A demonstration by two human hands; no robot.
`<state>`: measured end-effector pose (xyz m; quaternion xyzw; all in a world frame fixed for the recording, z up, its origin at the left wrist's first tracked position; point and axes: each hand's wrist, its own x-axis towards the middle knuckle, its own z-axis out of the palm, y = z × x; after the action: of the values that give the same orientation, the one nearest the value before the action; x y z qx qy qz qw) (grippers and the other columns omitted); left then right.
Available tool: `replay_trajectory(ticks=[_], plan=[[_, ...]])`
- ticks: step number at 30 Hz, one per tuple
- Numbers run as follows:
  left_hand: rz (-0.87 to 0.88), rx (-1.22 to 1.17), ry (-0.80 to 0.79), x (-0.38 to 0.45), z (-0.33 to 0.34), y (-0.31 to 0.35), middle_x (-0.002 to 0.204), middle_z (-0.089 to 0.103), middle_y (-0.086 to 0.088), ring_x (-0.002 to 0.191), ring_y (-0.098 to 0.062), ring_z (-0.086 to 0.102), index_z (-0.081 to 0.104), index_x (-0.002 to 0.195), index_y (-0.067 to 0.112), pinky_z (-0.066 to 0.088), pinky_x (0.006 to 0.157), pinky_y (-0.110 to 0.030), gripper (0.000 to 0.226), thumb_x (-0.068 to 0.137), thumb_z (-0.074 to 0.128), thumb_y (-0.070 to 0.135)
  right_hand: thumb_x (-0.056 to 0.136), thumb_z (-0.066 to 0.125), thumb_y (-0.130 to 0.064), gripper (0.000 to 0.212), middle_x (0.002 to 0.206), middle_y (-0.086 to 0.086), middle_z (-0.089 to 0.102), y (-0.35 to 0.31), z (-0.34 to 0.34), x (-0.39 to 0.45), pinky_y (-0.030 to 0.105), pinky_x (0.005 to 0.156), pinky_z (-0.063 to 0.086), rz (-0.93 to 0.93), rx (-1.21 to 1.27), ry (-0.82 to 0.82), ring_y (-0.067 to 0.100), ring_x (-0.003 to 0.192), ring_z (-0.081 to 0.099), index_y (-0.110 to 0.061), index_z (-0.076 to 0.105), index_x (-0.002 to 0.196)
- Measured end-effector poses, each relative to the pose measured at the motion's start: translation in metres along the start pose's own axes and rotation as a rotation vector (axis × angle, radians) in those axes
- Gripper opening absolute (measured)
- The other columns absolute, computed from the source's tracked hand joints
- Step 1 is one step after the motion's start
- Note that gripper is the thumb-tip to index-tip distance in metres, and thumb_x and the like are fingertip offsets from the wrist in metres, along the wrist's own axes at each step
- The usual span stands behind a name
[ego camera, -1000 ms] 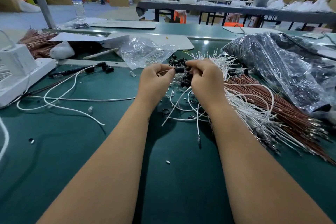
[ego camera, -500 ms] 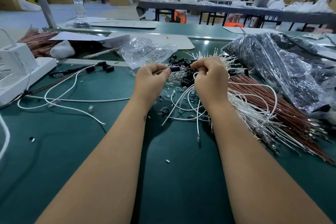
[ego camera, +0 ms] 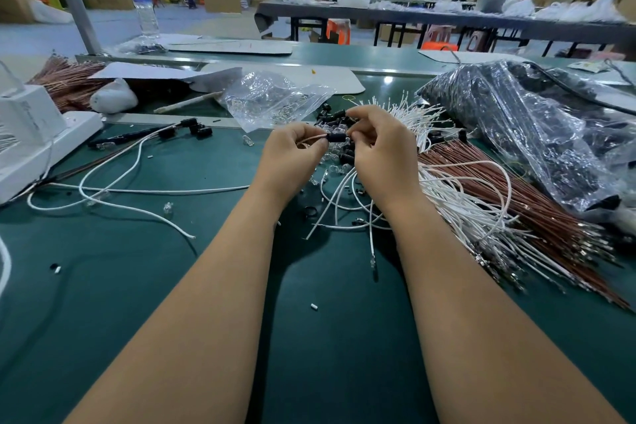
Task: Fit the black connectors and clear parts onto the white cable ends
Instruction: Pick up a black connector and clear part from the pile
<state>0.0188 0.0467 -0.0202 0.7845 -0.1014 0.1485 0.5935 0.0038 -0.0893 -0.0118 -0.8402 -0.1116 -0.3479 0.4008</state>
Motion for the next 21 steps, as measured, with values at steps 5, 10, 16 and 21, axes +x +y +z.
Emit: replay_trajectory(ticks=[5, 10, 16, 21], plan=[[0.042, 0.006, 0.006, -0.003, 0.001, 0.002, 0.064, 0.056, 0.008, 0.048, 0.007, 0.046, 0.068, 0.097, 0.005, 0.036, 0.053, -0.007, 0.01, 0.09, 0.062, 0.01, 0.086, 0.06, 0.004, 0.033, 0.082, -0.006, 0.063, 0.0, 0.0, 0.0, 0.022, 0.074, 0.05, 0.011, -0.003, -0.011, 0.011, 0.08, 0.062, -0.011, 0.065, 0.116], [0.086, 0.075, 0.033, -0.005, 0.0, 0.004, 0.068, 0.058, 0.008, 0.055, 0.007, 0.05, 0.068, 0.097, 0.005, 0.037, 0.058, -0.007, 0.01, 0.091, 0.063, 0.011, 0.087, 0.058, 0.0, 0.031, 0.084, -0.004, 0.064, -0.001, 0.0, -0.002, 0.024, 0.075, 0.052, -0.012, -0.012, -0.048, 0.011, 0.078, 0.061, -0.01, 0.065, 0.116], [0.106, 0.21, 0.054, -0.004, -0.002, 0.004, 0.08, 0.061, -0.002, 0.076, -0.017, 0.055, 0.066, 0.099, 0.008, 0.047, 0.073, -0.026, 0.01, 0.094, 0.058, 0.011, 0.093, 0.057, -0.009, 0.02, 0.1, 0.009, 0.065, -0.002, 0.006, 0.0, 0.031, 0.085, 0.043, -0.095, -0.197, -0.179, 0.022, 0.092, 0.057, -0.007, 0.068, 0.11], [-0.15, 0.706, 0.442, 0.002, -0.022, -0.009, 0.11, 0.06, -0.006, 0.109, -0.028, 0.047, 0.063, 0.104, 0.017, 0.028, 0.092, -0.04, 0.018, 0.095, 0.048, 0.02, 0.095, 0.055, -0.01, 0.022, 0.105, 0.006, 0.063, 0.006, -0.003, 0.003, 0.027, 0.088, 0.034, -0.027, -0.371, 0.019, 0.02, 0.098, 0.053, -0.01, 0.065, 0.115]])
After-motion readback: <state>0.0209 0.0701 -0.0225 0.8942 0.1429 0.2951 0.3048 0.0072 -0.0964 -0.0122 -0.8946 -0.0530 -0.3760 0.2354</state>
